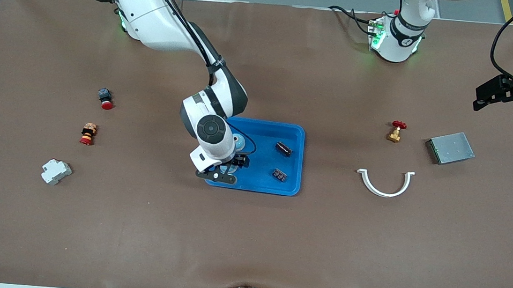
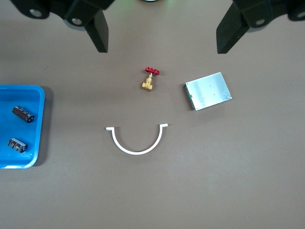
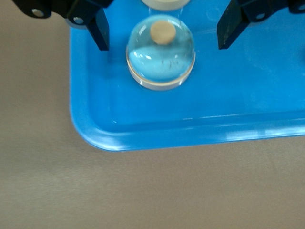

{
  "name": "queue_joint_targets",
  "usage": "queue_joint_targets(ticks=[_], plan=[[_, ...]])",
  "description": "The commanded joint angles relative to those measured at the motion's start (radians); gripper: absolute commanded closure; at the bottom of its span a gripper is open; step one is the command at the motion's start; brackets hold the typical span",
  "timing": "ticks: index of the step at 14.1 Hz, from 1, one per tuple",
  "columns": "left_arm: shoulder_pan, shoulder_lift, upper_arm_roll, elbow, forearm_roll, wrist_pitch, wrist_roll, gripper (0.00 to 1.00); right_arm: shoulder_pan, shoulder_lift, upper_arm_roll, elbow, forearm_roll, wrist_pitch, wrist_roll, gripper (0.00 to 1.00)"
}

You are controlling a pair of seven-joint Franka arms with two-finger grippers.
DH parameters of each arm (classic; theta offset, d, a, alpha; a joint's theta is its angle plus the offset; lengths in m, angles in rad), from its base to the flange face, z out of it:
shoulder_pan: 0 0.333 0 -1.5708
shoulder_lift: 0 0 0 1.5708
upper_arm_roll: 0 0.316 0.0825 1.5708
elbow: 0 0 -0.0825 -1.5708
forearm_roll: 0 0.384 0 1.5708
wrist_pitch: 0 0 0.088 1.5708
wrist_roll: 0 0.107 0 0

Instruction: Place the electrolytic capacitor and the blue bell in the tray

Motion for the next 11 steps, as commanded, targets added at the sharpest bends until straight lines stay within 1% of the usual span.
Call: queue_joint_targets(ticks=[1,4,8,11], plan=[[0.004,-0.010,-0.003,-0.011,-0.005,0.011,0.021,0.00,-0.006,-0.097,-0.003,-0.009,0.002,-0.118,-0.005,0.00],[0.003,-0.005,-0.003,-0.008,-0.004,0.013,0.021,0.00,-0.014,-0.190,-0.004,-0.010,0.003,-0.268,-0.001,0.00],[0.003,-0.002,-0.003,-0.002,-0.001,0.013,0.021,0.00,-0.055,-0.327,-0.003,-0.022,0.014,-0.471,-0.039,0.00],[0.006,0.000,-0.003,-0.002,-0.001,0.013,0.021,0.00,-0.060,-0.425,-0.004,-0.058,0.017,-0.554,-0.040,0.00]])
